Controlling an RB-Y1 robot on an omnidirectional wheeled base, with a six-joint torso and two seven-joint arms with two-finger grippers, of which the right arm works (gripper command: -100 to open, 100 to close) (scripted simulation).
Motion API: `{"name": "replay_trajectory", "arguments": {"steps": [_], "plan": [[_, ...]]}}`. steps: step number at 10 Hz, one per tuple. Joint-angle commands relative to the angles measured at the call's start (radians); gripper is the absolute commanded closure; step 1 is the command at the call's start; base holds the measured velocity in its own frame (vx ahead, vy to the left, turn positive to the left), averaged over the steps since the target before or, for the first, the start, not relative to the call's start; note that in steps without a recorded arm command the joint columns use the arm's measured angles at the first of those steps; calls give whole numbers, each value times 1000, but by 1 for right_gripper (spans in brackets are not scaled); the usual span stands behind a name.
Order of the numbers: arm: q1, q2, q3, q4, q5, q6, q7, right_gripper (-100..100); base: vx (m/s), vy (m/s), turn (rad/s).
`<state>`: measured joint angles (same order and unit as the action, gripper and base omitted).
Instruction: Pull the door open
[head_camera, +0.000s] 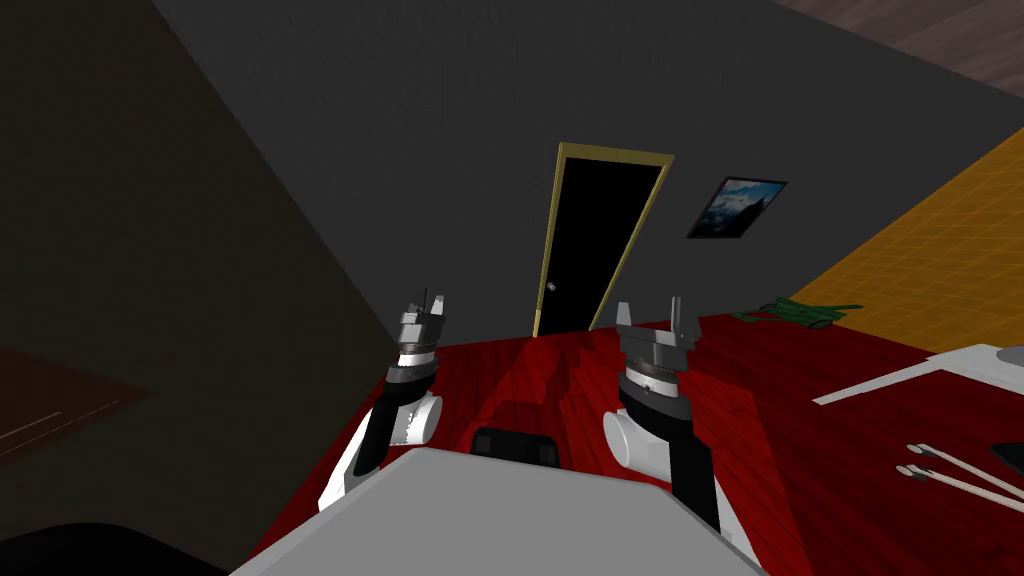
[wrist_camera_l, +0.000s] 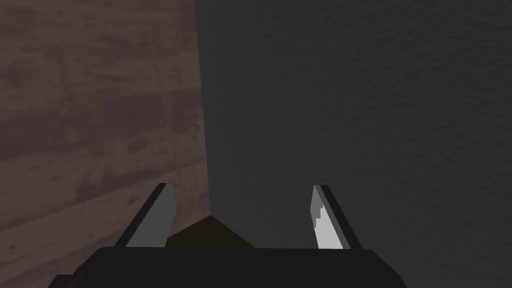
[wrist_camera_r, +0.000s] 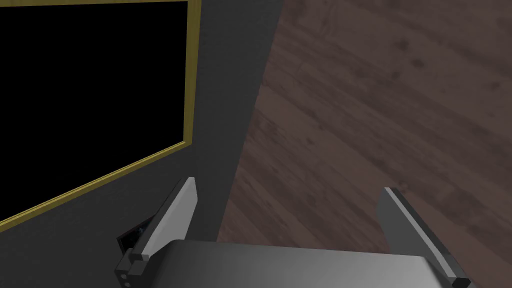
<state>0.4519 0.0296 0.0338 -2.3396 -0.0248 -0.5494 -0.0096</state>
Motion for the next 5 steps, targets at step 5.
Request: {"name": "replay_trajectory", "arguments": {"steps": [5], "plan": [[-36,-31,-20,114,31,-23,80,-100,114,-22,19]]}}
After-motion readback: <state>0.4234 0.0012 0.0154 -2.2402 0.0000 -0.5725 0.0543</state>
